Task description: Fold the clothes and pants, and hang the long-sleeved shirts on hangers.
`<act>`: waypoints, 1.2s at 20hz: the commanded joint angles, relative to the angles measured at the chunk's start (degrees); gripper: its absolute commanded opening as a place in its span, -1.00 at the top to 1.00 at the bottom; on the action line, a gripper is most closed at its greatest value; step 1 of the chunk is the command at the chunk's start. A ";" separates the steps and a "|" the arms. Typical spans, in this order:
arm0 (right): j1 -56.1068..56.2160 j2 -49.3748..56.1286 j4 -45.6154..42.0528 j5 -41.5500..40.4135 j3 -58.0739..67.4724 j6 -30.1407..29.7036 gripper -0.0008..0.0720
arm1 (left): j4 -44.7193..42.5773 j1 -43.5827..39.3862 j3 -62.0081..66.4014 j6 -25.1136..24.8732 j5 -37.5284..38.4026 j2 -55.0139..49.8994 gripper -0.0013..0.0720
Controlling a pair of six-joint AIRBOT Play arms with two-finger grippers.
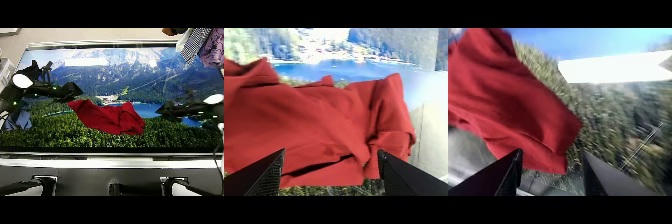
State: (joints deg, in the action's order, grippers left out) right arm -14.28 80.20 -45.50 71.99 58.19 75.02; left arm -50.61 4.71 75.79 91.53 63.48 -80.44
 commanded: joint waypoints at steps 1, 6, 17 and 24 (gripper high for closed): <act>6.29 8.04 3.82 -5.33 -1.90 -4.35 -0.23 | -1.14 2.23 -0.07 -0.31 1.51 0.28 -0.83; 10.32 12.85 3.19 -10.21 -1.90 -4.33 -0.13 | -3.63 2.25 -0.07 -0.28 1.51 0.28 -0.82; 10.14 7.80 0.37 -6.14 -1.86 -6.64 0.90 | 0.11 7.37 -17.46 -9.46 -5.55 0.28 -0.82; 10.14 3.96 -0.35 -4.61 -1.86 -4.76 0.90 | 9.84 6.84 -25.33 -16.79 -16.65 -3.41 -0.80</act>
State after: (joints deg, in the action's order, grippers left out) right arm -4.21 85.14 -45.50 66.98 56.29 69.08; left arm -44.40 11.49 52.56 77.23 50.22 -81.84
